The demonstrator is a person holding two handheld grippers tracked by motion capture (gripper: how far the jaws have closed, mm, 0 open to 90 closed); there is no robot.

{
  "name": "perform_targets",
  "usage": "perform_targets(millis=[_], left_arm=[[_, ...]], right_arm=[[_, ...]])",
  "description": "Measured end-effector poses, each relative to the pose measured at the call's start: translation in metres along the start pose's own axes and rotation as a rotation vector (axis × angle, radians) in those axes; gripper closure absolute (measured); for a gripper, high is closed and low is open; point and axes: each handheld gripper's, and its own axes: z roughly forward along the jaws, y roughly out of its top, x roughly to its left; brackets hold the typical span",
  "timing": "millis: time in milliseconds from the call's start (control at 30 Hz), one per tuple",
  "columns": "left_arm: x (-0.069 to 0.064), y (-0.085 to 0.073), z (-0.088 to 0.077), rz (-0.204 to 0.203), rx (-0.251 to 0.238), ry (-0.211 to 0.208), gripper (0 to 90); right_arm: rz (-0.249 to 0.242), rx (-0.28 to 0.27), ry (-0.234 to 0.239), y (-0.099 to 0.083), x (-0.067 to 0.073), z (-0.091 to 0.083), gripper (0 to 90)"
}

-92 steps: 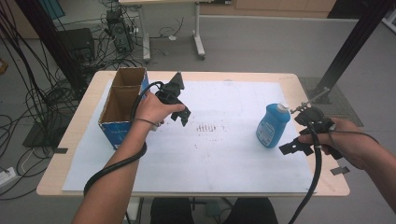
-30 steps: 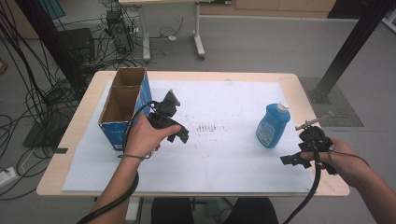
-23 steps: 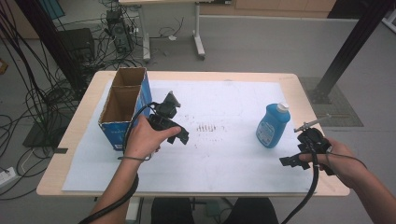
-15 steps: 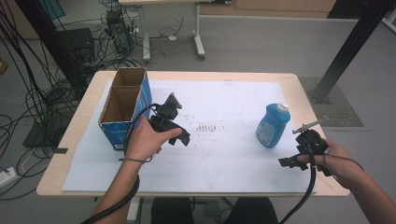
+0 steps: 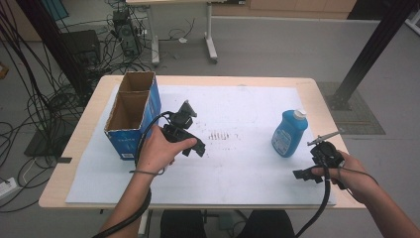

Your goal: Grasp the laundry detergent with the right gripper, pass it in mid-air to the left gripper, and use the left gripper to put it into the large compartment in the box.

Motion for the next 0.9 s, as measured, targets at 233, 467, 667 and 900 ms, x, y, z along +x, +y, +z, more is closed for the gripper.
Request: perform_targets(millis=[233, 467, 667, 900], left_arm=[[-0.002, -0.003, 0.001, 0.0, -0.005, -0.007, 12.1], [0.0, -0.007, 0.003, -0.01, -0.006, -0.015, 12.2], [0.0, -0.009, 0.002, -0.01, -0.009, -0.016, 12.1], [-0.002, -0.012, 0.0, -0.011, -0.021, -0.021, 12.1]], right_arm=[[0.0, -0.04, -0.012, -0.002, -0.002, 0.006, 4.5], [-0.006, -0.09, -0.029, -0.004, -0.003, 0.01, 4.5], [0.003, -0.121, -0.029, -0.008, -0.005, 0.016, 4.5], [0.001, -0.166, -0.022, -0.011, -0.007, 0.021, 4.5]])
